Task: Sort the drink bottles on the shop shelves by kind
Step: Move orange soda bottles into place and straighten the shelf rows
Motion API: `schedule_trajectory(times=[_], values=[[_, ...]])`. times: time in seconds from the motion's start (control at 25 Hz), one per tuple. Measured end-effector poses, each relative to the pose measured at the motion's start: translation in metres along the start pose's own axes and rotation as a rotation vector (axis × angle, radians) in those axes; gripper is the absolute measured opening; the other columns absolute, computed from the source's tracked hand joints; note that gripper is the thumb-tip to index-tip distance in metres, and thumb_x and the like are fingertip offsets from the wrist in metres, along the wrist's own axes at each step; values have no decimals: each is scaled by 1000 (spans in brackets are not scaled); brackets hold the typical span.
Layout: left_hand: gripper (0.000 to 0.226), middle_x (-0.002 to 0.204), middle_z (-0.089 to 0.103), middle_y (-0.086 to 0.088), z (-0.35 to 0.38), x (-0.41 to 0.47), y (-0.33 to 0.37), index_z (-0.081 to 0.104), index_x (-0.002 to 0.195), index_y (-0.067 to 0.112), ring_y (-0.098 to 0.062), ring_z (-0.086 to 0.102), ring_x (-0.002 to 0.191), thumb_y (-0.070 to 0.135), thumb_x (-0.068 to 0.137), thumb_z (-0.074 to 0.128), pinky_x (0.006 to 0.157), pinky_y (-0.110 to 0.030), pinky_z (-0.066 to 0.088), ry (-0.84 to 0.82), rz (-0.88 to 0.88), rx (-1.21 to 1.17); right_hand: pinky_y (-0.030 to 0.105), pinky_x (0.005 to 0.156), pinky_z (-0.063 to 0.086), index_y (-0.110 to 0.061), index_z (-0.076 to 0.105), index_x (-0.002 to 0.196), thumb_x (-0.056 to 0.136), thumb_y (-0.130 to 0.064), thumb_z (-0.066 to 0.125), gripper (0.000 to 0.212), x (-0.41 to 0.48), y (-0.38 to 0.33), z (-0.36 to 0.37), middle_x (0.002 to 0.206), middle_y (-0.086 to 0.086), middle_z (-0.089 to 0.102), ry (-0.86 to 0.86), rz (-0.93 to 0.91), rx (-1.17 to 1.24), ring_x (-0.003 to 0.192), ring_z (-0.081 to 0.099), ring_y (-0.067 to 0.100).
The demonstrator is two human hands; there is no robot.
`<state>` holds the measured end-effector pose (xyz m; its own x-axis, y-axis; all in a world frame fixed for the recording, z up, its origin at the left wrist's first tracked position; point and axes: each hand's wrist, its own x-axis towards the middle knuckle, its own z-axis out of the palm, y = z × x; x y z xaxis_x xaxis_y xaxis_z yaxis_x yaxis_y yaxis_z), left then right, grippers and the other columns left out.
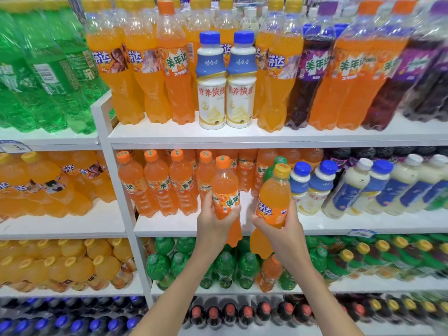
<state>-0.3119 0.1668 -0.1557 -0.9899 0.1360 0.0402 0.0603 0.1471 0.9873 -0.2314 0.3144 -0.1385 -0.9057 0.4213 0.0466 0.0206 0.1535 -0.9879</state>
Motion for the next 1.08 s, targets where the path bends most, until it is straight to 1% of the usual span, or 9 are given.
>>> schedule_trajectory(times=[0.08,0.16,0.32,0.48,0.52,0.6,0.68,0.92,1.08], values=[[58,118,57,-22,12,3,-1,48,137,2,-14,57,92,22,92,78,80,-33,50,-6,-11,2,31,62,60,-52,48,115,85,-33,83,50,-4,2,-10,86,-18,70,-11,7,-12,73,70,7],[62,124,62,-2,22,11,-2,44,144,14,2,60,105,22,92,78,94,-20,51,-1,-11,8,39,70,63,-52,47,117,84,-34,83,52,-6,6,-18,93,-17,71,-11,22,-11,82,71,8],[83,145,56,-5,39,27,-11,34,156,13,-21,53,135,29,89,81,111,-31,46,41,-20,52,42,78,63,-47,50,119,83,-32,85,52,-7,12,-28,97,-17,72,-39,37,-3,88,72,9],[78,119,60,7,50,37,-17,29,155,8,16,59,107,15,93,76,82,-1,43,45,-56,71,41,77,63,-43,50,118,84,-30,84,50,-4,15,-31,95,-17,72,-48,31,-6,88,71,12],[80,125,60,5,53,38,-18,27,157,9,17,57,111,18,94,75,90,-6,44,64,-58,67,42,77,63,-43,50,118,84,-30,84,50,-2,15,-30,95,-16,72,-48,32,-4,87,71,12],[85,153,48,-6,57,40,-18,23,160,14,-12,46,141,28,94,75,115,-33,40,116,-54,60,44,79,62,-43,50,118,83,-30,85,50,0,15,-27,96,-16,72,-47,32,-3,87,71,11],[87,160,41,-6,59,41,-21,23,160,15,-24,38,147,35,94,74,121,-46,35,148,-45,71,45,81,62,-45,51,118,83,-30,85,51,1,14,-24,98,-17,71,-52,25,-1,89,71,10],[107,138,64,-6,67,46,-58,48,145,17,-28,60,127,90,68,63,104,-50,52,210,-10,140,53,80,60,-39,54,118,81,-33,86,49,2,11,-12,96,-8,72,-81,4,23,88,71,18],[95,121,72,-2,66,43,-49,53,141,11,-21,69,109,75,73,72,94,-39,58,213,8,156,49,80,60,-33,54,118,83,-31,85,47,0,11,-8,95,-9,72,-84,-2,-4,86,71,14]])
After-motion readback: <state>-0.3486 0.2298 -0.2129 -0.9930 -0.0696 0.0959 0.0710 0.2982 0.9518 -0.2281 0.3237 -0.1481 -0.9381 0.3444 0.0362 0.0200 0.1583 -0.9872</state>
